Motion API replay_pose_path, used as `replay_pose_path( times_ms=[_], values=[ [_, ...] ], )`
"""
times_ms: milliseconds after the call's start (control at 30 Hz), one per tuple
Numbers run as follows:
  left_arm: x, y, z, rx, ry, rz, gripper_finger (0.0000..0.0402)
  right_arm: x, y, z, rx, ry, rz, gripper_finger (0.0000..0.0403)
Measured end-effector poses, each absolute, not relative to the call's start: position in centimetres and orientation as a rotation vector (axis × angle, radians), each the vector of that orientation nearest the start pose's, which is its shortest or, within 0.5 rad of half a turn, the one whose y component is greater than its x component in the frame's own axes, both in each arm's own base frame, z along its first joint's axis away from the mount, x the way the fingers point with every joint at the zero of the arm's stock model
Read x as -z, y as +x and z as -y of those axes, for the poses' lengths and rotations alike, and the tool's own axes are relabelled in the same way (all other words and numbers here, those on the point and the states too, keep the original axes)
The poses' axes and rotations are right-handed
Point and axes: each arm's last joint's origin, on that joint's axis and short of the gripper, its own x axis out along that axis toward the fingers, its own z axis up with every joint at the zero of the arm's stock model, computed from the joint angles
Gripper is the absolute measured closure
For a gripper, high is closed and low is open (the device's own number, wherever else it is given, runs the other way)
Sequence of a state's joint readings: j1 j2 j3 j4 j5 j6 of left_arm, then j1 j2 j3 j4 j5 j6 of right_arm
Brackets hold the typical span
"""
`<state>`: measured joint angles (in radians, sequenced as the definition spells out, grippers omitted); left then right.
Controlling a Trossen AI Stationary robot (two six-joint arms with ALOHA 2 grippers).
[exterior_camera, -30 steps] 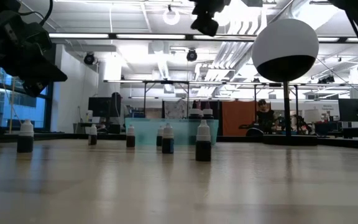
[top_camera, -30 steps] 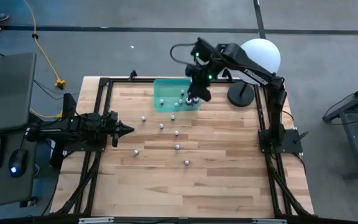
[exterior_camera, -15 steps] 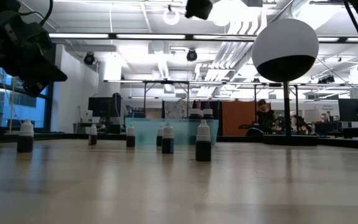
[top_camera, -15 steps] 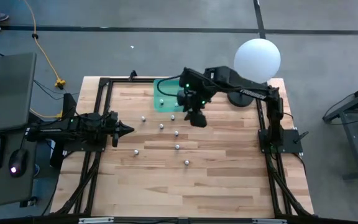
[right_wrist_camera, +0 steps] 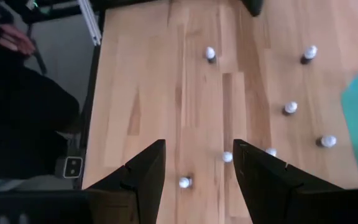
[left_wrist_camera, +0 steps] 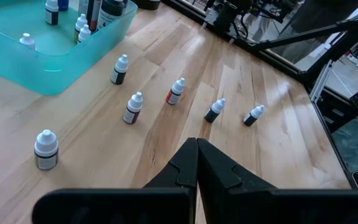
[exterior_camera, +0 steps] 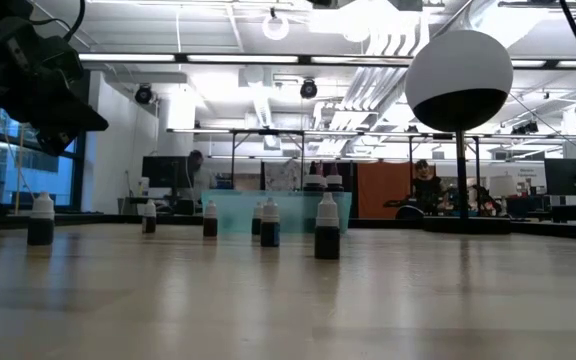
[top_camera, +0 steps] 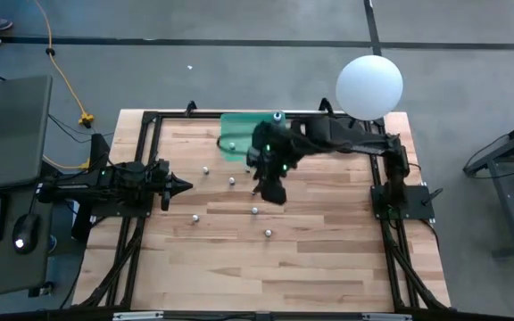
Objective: Pick & Place food coloring
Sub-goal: Put the small black food coloring into the bin
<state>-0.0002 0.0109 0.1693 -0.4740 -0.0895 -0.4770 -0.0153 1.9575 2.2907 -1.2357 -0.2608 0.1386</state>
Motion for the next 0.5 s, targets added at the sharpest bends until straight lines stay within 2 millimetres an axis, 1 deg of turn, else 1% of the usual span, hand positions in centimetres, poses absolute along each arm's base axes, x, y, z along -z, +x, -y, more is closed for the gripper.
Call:
replay_pose_path(
  times_ms=[67, 167, 233, 300, 367, 500],
  values=[
    [-17.4, 8.0, -0.3, -0.162, -0.459, -0.288, 0.0401, -40.2, 39.0, -1.0, -0.127, 0.246, -0.951, 0.0224],
    [-17.4, 8.0, -0.3, -0.162, -0.459, -0.288, 0.0401, -38.4, 38.0, -2.3, -0.085, 0.28, -1.031, 0.0224],
    [-17.4, 8.0, -0.3, -0.161, -0.459, -0.288, 0.0401, -37.3, 37.1, -3.2, -0.083, 0.323, -1.017, 0.0224],
    [-17.4, 8.0, -0.3, -0.161, -0.459, -0.289, 0.0401, -36.1, 36.0, -4.2, -0.096, 0.374, -0.956, 0.0224],
    [-17.4, 8.0, -0.3, -0.161, -0.459, -0.288, 0.0401, -35.1, 34.4, -5.0, -0.098, 0.409, -0.841, 0.0224],
    [-17.4, 8.0, -0.3, -0.162, -0.459, -0.288, 0.0401, -32.7, 30.9, -5.5, -0.05, 0.455, -0.619, 0.0224]
  ],
)
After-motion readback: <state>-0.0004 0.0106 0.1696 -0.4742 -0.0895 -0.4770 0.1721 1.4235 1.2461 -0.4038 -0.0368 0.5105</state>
